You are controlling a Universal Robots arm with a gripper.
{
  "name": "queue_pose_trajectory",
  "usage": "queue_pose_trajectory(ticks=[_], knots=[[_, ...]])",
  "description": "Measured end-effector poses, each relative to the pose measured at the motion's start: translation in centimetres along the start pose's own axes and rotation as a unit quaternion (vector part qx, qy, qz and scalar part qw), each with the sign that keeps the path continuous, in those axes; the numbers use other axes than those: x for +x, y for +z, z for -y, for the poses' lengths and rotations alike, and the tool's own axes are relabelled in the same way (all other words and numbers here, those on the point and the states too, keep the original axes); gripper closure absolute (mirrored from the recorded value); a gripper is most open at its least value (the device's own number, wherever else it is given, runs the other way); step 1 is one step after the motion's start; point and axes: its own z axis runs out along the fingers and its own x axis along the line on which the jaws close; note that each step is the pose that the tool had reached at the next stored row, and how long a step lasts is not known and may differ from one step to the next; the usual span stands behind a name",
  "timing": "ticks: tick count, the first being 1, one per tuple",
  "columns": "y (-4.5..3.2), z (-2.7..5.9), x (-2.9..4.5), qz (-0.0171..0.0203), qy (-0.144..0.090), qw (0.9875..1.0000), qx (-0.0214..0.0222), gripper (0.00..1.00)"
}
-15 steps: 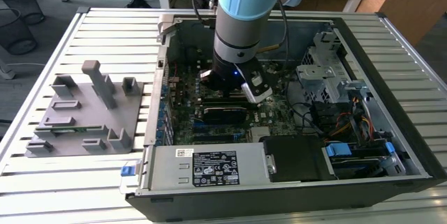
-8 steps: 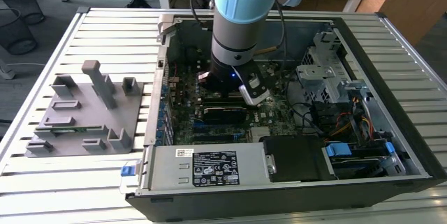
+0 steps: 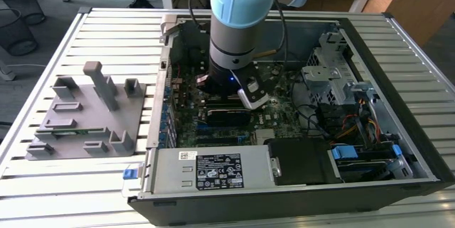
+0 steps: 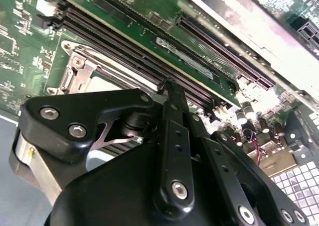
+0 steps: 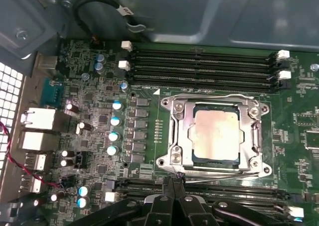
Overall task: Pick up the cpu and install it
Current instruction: 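Install the second cpu locking lever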
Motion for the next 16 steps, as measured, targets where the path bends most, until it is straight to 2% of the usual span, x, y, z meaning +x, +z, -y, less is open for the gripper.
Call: queue_pose_trajectory(ticks=[4, 10, 13, 16], knots=[[0.17, 0.1, 0.21, 0.0001, 0.0, 1.0, -0.0025, 0.88], [0.57, 0.19, 0.39, 0.0004, 0.0, 1.0, -0.0094, 0.88], [0.78, 0.25, 0.46, 0.0006, 0.0, 0.9999, -0.0136, 0.88], [0.92, 0.27, 0.51, 0.0009, -0.001, 0.9998, -0.0201, 0.88]])
